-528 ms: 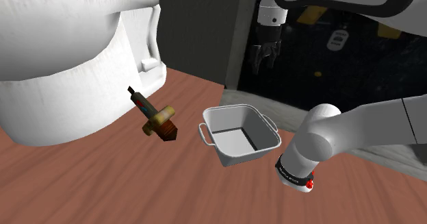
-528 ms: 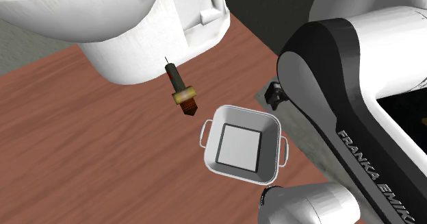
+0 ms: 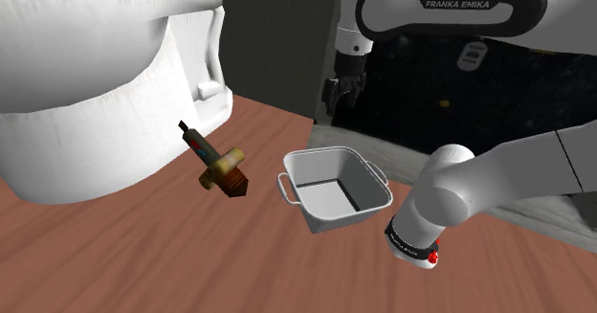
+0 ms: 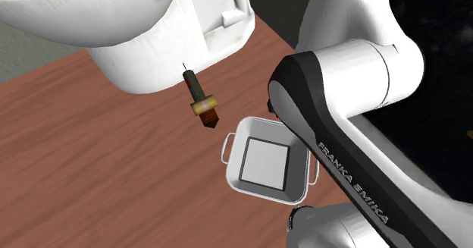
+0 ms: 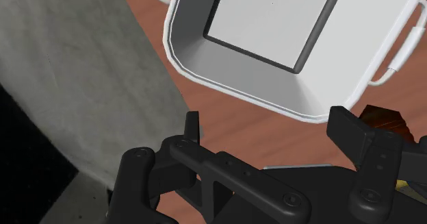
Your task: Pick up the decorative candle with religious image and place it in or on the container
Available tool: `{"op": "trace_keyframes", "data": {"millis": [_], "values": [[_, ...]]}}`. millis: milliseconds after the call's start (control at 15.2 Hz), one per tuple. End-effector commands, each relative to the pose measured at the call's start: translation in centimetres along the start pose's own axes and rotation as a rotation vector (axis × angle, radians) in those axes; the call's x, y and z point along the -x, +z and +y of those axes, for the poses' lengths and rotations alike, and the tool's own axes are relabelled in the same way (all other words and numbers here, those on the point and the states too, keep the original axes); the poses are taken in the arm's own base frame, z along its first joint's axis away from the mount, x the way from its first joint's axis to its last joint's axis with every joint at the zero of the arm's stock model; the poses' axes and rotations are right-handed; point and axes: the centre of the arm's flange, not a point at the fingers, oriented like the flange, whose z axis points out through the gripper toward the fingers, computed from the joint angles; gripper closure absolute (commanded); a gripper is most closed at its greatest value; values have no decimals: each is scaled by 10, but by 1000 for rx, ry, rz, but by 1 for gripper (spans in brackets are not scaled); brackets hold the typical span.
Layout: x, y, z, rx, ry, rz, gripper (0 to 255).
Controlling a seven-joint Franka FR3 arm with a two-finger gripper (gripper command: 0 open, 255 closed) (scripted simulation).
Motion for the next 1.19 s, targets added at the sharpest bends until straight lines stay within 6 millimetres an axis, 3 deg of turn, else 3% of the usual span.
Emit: {"op": "trace_keyframes", "data": {"millis": [0,1122], "values": [[-11,11,-17,-10,-15,28,0],[-107,102,-166,-83,-140,243,0]]}}
